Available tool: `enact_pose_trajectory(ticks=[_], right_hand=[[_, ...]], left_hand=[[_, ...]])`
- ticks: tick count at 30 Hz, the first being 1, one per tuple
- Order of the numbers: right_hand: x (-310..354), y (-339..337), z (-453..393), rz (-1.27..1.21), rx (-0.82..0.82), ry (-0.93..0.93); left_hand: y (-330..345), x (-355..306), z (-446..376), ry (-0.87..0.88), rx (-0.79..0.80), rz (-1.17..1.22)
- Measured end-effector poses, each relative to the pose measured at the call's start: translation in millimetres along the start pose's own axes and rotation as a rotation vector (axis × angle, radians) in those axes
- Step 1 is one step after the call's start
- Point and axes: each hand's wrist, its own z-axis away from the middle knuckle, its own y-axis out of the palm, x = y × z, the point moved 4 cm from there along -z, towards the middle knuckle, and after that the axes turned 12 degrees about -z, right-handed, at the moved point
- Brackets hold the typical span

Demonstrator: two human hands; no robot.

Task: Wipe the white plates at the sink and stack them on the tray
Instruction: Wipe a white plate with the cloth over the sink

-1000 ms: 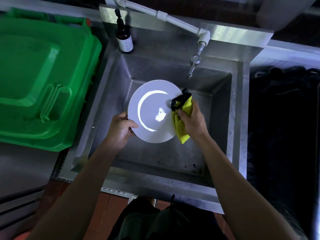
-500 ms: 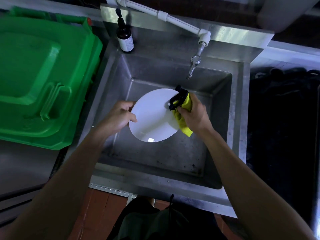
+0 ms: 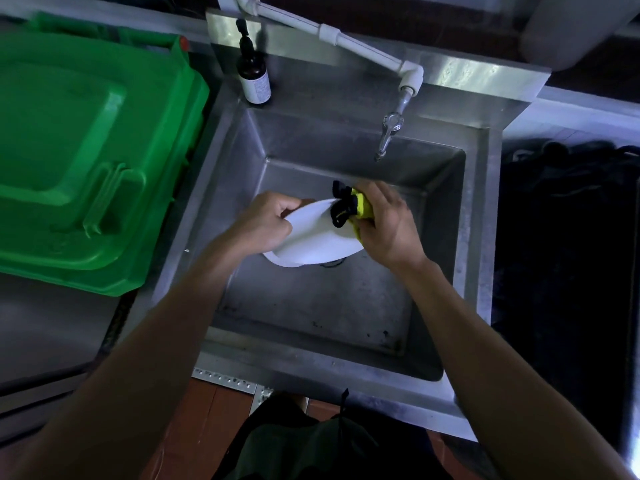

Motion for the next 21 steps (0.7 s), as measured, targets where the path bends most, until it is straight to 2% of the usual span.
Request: enact_pose_trajectory(ticks=[6, 8, 9, 11, 13, 17, 21], right_hand=[[3, -3, 7, 0.069, -0.061, -0.057], [0, -6, 11, 0.072, -0.104, -0.049], [0, -8, 13, 0.071, -0.129, -0.046], [0, -10, 16, 0.070, -0.165, -0.054], [1, -9, 18, 0.075, -0.180, -0.078], [2, -3, 24, 0.099, -0.198, -0.135], [1, 3, 33, 0.110, -0.184, -0.181]], left_hand=[[18, 8, 10, -0.088, -0.255, 0.204], [26, 21, 18, -0.218, -0.362, 0.312], [31, 30, 23, -0.348, -0.398, 0.450], [51, 43, 32, -0.619, -0.324, 0.875], [68, 41, 36, -0.739, -0.166, 1.183], [72, 20, 25, -0.702, -0.001, 1.377], [69, 4, 15, -0.702, -0.035, 1.433]])
